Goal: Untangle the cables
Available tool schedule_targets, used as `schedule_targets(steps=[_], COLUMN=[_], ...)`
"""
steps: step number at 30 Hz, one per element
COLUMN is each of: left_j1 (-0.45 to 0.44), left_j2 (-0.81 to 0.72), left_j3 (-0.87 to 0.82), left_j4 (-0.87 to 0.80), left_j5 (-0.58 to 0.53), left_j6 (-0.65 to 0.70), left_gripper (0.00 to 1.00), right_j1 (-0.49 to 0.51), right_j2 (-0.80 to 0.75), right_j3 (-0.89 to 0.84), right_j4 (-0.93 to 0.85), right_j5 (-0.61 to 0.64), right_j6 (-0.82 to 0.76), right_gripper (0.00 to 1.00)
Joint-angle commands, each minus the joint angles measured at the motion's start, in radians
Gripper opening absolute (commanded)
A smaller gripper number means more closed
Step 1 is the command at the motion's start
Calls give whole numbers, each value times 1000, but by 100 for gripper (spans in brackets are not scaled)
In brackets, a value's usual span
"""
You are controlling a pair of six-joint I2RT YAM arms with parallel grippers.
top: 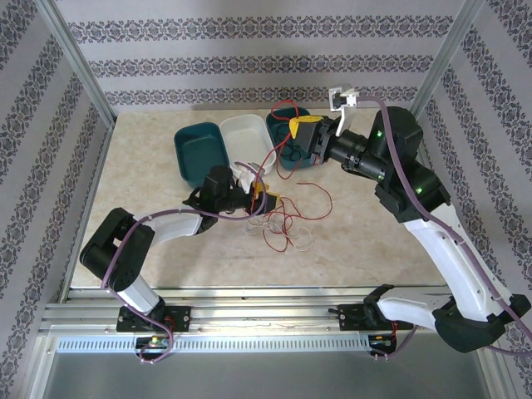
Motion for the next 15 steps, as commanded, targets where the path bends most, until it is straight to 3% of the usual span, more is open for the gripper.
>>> schedule_targets(steps=[1,3,6,15], left_j1=[1,1,0,1], left_j2=[-43,-72,-117,-285], left_j3=[-31,-47,-75,-138], left_j4=[31,5,-22,-160], left_j5=[-37,-69,-121,-285], left_j6=[-29,-29,-32,-40], left_gripper=[65,66,78,99], right_j1=[1,-1,-5,-27], right_j2=[12,24,53,163], right_j3=[29,33,49,108], right_j4=[39,40,40,53], right_j5=[2,11,1,-47], right_j6=[-28,-32,-34,-25], right_gripper=[0,0,0,0])
